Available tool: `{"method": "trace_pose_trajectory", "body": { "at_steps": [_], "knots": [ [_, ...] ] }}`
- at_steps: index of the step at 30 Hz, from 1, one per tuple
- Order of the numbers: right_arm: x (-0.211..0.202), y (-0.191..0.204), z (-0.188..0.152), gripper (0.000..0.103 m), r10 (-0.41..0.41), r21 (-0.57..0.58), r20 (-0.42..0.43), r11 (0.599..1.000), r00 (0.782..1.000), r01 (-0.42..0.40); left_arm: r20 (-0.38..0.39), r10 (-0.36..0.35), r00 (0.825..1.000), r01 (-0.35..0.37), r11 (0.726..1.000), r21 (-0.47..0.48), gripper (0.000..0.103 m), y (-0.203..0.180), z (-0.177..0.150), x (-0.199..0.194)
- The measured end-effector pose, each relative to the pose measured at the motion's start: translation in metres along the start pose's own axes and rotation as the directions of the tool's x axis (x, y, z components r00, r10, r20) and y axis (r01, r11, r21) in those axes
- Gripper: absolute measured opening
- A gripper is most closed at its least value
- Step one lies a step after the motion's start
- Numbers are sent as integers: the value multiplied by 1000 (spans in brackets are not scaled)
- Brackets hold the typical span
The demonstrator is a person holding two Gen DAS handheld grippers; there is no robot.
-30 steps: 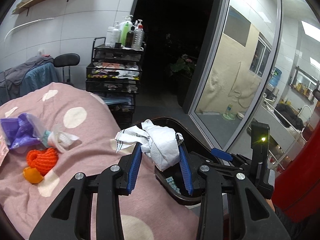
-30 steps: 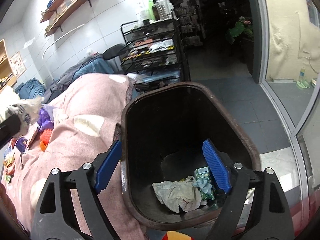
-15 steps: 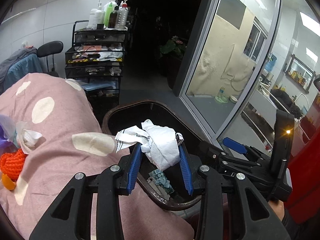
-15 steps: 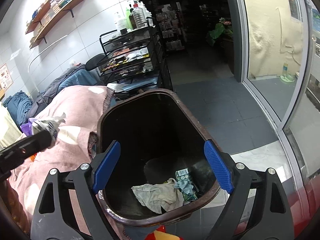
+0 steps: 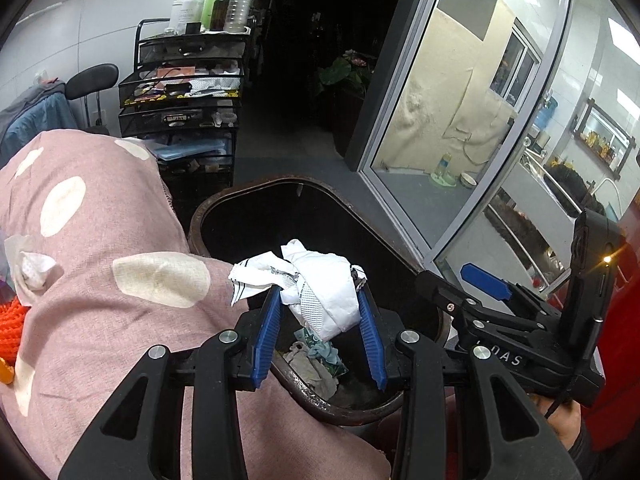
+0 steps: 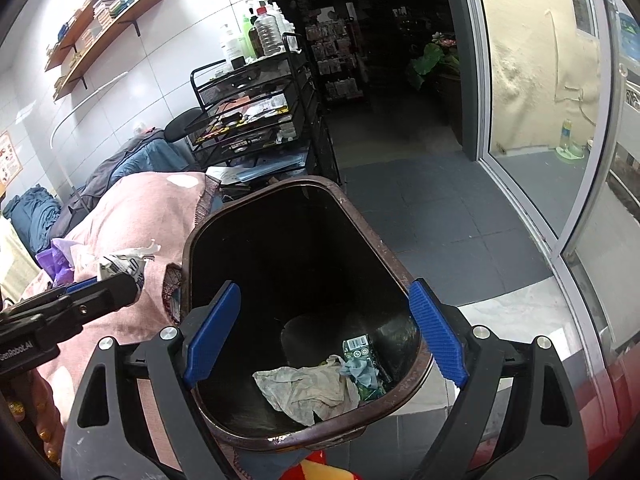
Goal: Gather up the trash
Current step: 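Lower the white tissue into the bin and open the left gripper, then move both tools back over the table toward the blue tub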
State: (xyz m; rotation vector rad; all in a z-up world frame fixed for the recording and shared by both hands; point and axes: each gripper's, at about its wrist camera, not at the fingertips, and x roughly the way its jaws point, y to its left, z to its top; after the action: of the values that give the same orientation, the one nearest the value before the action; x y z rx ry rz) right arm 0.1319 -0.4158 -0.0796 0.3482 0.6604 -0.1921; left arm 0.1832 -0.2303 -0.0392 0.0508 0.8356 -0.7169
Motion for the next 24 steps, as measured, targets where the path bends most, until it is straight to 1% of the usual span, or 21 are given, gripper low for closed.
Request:
{"method": "trace_pose_trajectory", "body": {
  "at_steps": [1, 2, 3, 4, 5, 6, 8, 11, 15, 20, 24],
  "knots": [
    [0, 0, 0, 86, 0, 0, 0, 1000, 1000, 0, -6, 1, 1000, -1, 1000, 2, 41, 0, 0, 1],
    [0, 0, 0, 86, 0, 1, 0, 1000, 1000, 0, -11, 2, 1000, -2, 1000, 1, 47, 0, 0, 3],
    [0, 0, 0, 86, 0, 1, 1, 1000, 1000, 0, -16, 2, 1000, -2, 1000, 0, 59, 1, 0, 3],
    [0, -1, 0, 86, -1, 1, 1, 1000, 1000, 1, -16, 4, 1000, -5, 1000, -5, 66, 2, 0, 3],
    [0, -1, 0, 86, -2, 2, 1, 1000, 1000, 2, -11, 5, 1000, -5, 1000, -12, 78, 4, -1, 3],
    [1, -1, 0, 87, -3, 3, 2, 1000, 1000, 3, -5, 4, 1000, -4, 1000, -17, 82, 5, -2, 1],
    [1, -2, -1, 89, -6, 4, 2, 1000, 1000, 6, 3, 8, 1000, -8, 1000, -21, 87, 7, -3, -3],
    [2, -1, -1, 89, -6, 6, -3, 1000, 1000, 6, 24, 21, 999, -20, 999, -29, 91, 10, -4, -11],
    [4, 0, -1, 90, -5, 7, -7, 1000, 1000, 5, 57, 20, 998, -18, 999, -31, 96, 11, -4, -25],
    [5, 5, -2, 90, -1, 2, -14, 1000, 1000, 1, 105, 57, 993, -59, 998, 19, 97, 8, -6, -43],
    [5, 11, -2, 90, 11, -7, -13, 1000, 1000, -11, 163, 84, 983, -92, 995, 43, 97, 6, -12, -61]
  ]
}}
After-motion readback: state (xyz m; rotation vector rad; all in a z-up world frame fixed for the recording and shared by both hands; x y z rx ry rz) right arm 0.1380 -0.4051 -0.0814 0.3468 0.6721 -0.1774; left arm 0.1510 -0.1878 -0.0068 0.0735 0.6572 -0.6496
